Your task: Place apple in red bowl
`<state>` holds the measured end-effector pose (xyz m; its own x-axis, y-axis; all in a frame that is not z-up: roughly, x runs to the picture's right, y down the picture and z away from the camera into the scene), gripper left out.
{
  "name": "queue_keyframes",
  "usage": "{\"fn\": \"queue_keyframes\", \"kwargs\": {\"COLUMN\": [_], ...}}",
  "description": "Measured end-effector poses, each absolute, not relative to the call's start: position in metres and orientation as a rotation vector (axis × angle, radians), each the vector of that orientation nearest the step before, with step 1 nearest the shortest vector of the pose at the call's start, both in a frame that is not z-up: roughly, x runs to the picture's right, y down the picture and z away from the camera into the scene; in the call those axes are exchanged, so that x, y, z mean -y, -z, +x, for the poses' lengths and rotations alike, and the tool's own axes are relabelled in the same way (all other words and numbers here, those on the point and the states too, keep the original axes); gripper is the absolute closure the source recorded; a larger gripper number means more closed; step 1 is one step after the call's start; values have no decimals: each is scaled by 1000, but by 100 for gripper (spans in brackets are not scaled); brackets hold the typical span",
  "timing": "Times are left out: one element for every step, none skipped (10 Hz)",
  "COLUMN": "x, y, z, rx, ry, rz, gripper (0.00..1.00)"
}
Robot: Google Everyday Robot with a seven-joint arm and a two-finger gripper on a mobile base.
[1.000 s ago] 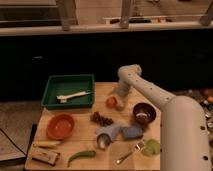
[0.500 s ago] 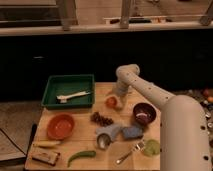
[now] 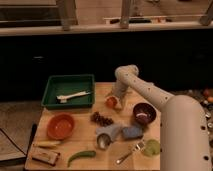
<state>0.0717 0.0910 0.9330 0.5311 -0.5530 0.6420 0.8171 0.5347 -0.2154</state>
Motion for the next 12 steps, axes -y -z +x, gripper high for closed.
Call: {"fn": "queue_keyframes", "kwargs": {"x": [-91, -90, -88, -86, -85, -83, -81, -80, -79, -77, -76, -75], "y": [-932, -931, -930, -929, -929, -928, -927, -926, -925, -925, -924, -924], "z": [69, 68, 67, 66, 64, 63, 61, 61, 61, 61, 62, 62], "rx": [548, 547, 548, 549, 550, 552, 553, 553, 551, 549, 547, 546], "ry": [876, 882, 889, 897, 902, 910, 916, 923, 928, 932, 936, 937], "rz": [-536, -531, -527, -524, -520, -518, -516, -518, -517, -516, -515, -514], "gripper": [39, 47, 57, 68, 77, 87, 96, 100, 100, 100, 100, 100]}}
